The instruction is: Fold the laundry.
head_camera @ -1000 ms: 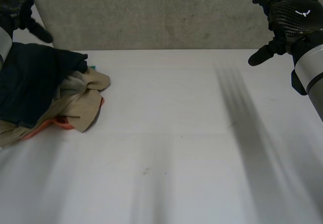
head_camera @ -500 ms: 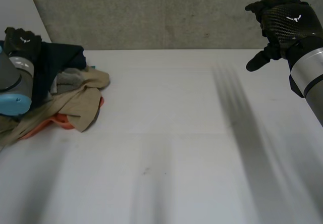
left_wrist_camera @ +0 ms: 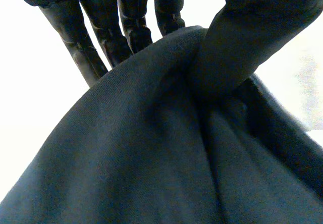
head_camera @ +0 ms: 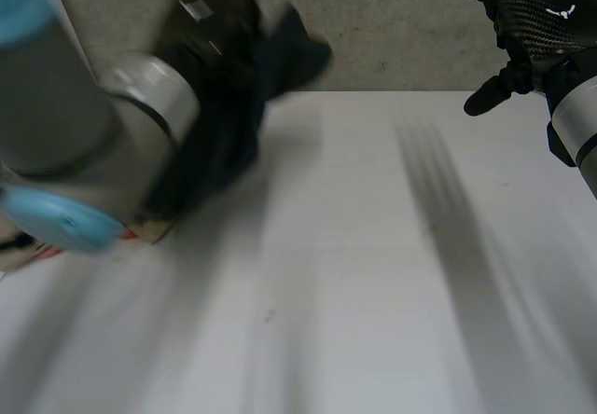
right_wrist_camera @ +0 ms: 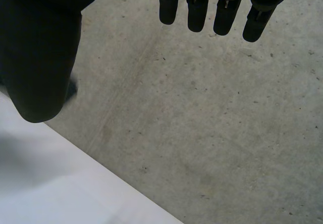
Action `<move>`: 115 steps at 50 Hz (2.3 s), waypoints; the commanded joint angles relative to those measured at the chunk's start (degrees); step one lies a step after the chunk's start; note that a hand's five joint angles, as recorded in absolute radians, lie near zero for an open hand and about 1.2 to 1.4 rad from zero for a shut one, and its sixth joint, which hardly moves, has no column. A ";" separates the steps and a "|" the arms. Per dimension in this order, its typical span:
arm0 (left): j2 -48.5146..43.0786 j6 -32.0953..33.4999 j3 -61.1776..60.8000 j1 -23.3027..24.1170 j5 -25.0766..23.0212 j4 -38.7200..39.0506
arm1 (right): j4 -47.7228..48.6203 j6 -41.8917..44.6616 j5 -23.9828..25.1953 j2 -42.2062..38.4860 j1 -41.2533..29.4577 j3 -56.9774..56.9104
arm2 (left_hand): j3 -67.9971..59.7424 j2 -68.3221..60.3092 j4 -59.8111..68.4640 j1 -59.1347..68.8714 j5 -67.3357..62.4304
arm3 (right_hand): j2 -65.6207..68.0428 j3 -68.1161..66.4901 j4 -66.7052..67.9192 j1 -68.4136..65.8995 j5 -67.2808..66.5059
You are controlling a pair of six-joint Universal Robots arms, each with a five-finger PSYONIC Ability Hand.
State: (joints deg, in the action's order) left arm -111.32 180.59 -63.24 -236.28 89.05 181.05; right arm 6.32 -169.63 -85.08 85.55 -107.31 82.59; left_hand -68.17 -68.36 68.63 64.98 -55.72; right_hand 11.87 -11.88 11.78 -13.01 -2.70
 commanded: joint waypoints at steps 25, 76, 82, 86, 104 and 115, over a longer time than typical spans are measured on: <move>-7.67 20.49 -2.95 -15.78 -0.54 -1.23 | -12.66 12.39 1.67 -14.26 -12.91 2.04 | 54.59 54.78 -55.05 -51.40 52.14 | -1.87 1.88 -1.78 3.01 2.70; -1.71 -2.60 -17.18 -1.39 -12.06 -5.72 | 15.20 22.76 0.17 -35.01 -7.65 -20.53 | -11.83 -11.64 11.37 15.02 -14.28 | 68.13 -68.12 68.22 -66.99 -67.30; -4.42 -10.08 -18.77 9.60 -11.80 -0.62 | 24.87 24.70 5.71 -41.43 -4.22 -24.14 | -11.83 -11.64 11.37 15.02 -14.28 | 68.13 -68.12 68.22 -66.99 -67.30; -6.28 -10.87 -17.45 12.16 -9.25 2.37 | 29.18 24.78 5.72 -43.89 -2.99 -24.49 | -11.83 -11.64 11.37 15.02 -14.28 | 35.22 -35.21 35.31 -34.08 -34.39; -1.16 9.31 -11.49 -11.12 -9.58 7.64 | -5.24 18.38 -2.37 -23.33 -1.76 -15.09 | 43.48 43.66 -43.93 -40.28 41.02 | -1.87 1.88 -1.78 3.01 2.70; -24.62 25.41 7.05 -19.13 -18.99 7.12 | -18.98 -3.68 -3.16 -23.59 -12.47 -12.36 | 43.99 44.18 -44.45 -40.80 41.54 | -1.87 1.88 -1.78 3.01 2.70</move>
State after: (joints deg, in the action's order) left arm -123.12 198.79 -66.63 -252.94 74.68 188.34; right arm -10.77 -162.70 -88.77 62.99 -113.66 69.07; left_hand -23.87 -23.73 23.11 24.45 -12.82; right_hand 11.85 -11.84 11.79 -12.66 -2.68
